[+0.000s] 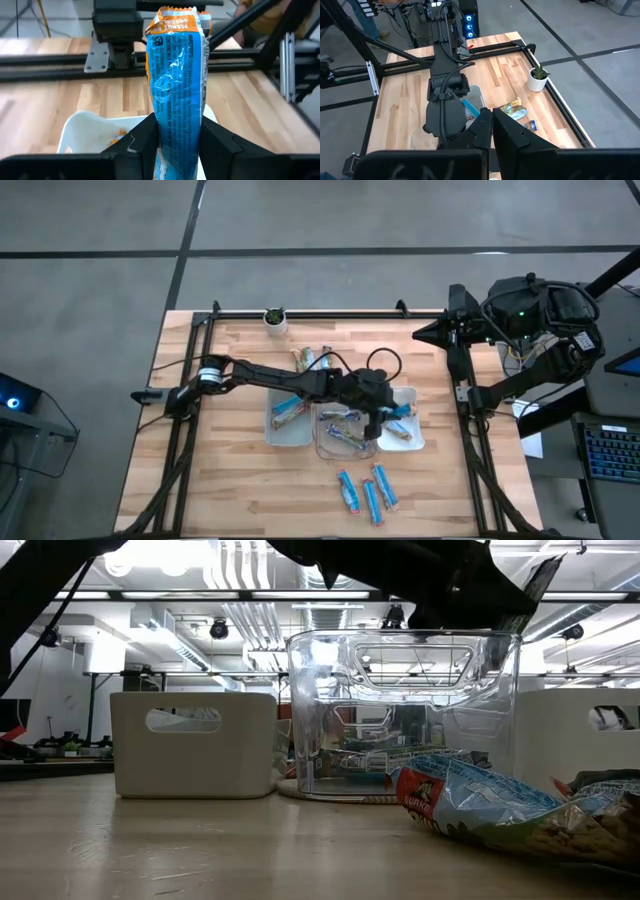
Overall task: Pick and place Granola Bars by type
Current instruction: Put the left yellow granola bar into the white bin
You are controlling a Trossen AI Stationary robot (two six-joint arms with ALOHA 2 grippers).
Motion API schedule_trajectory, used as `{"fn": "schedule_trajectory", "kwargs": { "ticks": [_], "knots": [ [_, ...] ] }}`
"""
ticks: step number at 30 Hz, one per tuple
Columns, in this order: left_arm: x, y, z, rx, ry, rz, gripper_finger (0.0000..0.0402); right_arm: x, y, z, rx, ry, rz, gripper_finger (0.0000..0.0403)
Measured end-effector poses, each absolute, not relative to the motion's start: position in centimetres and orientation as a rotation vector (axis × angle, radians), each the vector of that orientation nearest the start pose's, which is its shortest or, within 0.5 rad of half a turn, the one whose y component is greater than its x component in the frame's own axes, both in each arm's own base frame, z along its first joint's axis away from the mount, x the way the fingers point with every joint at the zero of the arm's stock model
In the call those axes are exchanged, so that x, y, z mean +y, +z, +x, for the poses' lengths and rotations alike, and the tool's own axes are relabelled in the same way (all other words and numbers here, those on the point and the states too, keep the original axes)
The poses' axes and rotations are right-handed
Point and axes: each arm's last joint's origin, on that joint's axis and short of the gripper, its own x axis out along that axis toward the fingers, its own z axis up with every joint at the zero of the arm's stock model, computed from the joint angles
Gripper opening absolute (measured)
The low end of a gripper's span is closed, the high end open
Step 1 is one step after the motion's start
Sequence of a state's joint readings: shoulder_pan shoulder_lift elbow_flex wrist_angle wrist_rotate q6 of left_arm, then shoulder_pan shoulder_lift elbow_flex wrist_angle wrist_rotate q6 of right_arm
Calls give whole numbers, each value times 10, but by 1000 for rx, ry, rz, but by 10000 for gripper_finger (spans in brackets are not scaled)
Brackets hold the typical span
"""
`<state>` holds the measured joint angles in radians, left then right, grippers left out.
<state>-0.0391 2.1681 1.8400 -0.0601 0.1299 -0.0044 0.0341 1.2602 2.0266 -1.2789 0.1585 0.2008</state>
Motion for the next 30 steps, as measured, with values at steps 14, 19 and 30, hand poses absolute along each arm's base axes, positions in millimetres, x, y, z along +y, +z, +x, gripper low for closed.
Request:
{"fn": "schedule_trajectory", "kwargs": {
  "ticks": [14,19,30],
  "knots": [
    [-27,266,510,288,-253,721,106,1,521,158,496,-174,153,9],
    [-27,268,510,256,-253,1015,106,1,520,160,499,-175,155,9],
    [-29,268,510,249,-266,1147,106,1,520,160,501,-176,155,9]
  ]
}}
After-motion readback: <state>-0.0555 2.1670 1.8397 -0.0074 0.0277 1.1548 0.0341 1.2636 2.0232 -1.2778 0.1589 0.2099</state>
